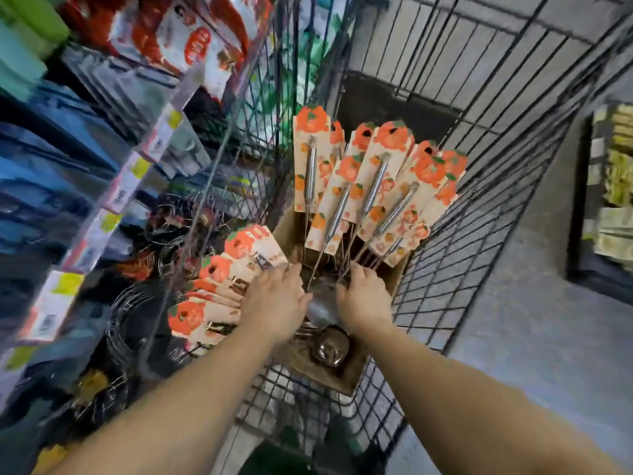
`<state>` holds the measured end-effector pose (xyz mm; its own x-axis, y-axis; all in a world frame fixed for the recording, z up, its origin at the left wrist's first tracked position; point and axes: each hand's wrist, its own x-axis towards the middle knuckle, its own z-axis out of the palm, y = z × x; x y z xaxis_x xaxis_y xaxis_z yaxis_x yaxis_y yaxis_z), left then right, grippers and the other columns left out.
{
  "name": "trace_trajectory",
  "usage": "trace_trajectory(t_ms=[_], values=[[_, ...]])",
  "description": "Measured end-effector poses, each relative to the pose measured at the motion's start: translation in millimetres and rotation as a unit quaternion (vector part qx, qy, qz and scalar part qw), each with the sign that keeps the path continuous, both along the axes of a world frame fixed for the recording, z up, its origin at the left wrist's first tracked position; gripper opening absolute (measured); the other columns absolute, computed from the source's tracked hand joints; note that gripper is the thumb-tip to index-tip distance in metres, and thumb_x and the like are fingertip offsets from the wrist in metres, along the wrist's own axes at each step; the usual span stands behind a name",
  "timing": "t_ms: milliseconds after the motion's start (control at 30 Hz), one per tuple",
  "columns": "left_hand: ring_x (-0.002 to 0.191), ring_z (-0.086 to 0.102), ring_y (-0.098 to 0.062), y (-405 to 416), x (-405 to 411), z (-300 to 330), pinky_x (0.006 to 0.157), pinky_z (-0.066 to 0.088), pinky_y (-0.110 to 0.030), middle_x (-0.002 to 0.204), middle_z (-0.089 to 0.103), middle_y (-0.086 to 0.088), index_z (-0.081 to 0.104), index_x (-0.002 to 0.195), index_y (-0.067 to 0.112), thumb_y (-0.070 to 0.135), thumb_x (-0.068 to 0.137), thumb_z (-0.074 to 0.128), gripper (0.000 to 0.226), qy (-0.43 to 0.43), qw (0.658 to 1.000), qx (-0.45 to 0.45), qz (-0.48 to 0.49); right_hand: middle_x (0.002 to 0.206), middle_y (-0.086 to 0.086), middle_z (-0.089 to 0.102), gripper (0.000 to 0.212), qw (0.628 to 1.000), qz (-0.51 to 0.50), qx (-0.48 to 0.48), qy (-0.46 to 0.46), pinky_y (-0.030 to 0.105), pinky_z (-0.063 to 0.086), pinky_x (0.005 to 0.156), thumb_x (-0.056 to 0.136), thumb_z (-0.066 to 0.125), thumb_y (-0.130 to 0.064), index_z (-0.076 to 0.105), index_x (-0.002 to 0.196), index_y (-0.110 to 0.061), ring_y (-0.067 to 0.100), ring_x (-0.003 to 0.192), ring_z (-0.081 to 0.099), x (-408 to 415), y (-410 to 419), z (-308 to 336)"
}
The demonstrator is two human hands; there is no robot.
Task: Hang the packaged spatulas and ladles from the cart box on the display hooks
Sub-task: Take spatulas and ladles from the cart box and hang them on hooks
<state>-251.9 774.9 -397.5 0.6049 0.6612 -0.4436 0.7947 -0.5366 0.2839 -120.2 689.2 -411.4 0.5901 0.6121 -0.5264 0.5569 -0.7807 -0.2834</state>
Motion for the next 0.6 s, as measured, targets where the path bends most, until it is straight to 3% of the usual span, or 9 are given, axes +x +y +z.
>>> trace_trajectory(t_ms=[300, 467, 600], values=[[0.135, 0.031, -0.022, 1, 8, -32, 0.115, 0.018, -0.038, 0.143, 0.042, -0.001, 0.035, 0.143, 0.019, 0.047, 0.091, 0.047, 0.06, -0.023, 0.998, 0.056, -0.033, 0.132, 0.01, 0.05, 0.044, 0.99, -0.117, 0.018, 0.08, 0.043, 0.044, 0.095, 0.096, 0.048, -0.033, 0.04, 0.136, -0.018, 0.03, 0.119, 0.049, 2, 17, -46], [0.127, 0.043, -0.027, 3, 12, -42, 0.109, 0.018, -0.038, 0.133, 0.054, -0.005, 0.047, 0.136, 0.015, 0.044, 0.086, 0.058, 0.058, -0.034, 0.994, 0.091, -0.051, 0.123, 0.006, 0.057, 0.034, 0.984, -0.138, 0.068, 0.093, 0.046, 0.051, 0.087, 0.096, 0.048, -0.032, 0.047, 0.128, -0.021, 0.027, 0.105, 0.059, 3, 32, -60], [0.116, 0.053, -0.03, 7, 15, -48, 0.1, 0.021, -0.038, 0.122, 0.062, -0.007, 0.056, 0.126, 0.012, 0.041, 0.079, 0.066, 0.056, -0.031, 0.991, 0.116, -0.056, 0.114, 0.004, 0.061, 0.026, 0.968, -0.222, 0.083, 0.089, 0.039, 0.051, 0.075, 0.096, 0.049, -0.031, 0.049, 0.118, -0.018, 0.025, 0.094, 0.06, 8, 34, -69]])
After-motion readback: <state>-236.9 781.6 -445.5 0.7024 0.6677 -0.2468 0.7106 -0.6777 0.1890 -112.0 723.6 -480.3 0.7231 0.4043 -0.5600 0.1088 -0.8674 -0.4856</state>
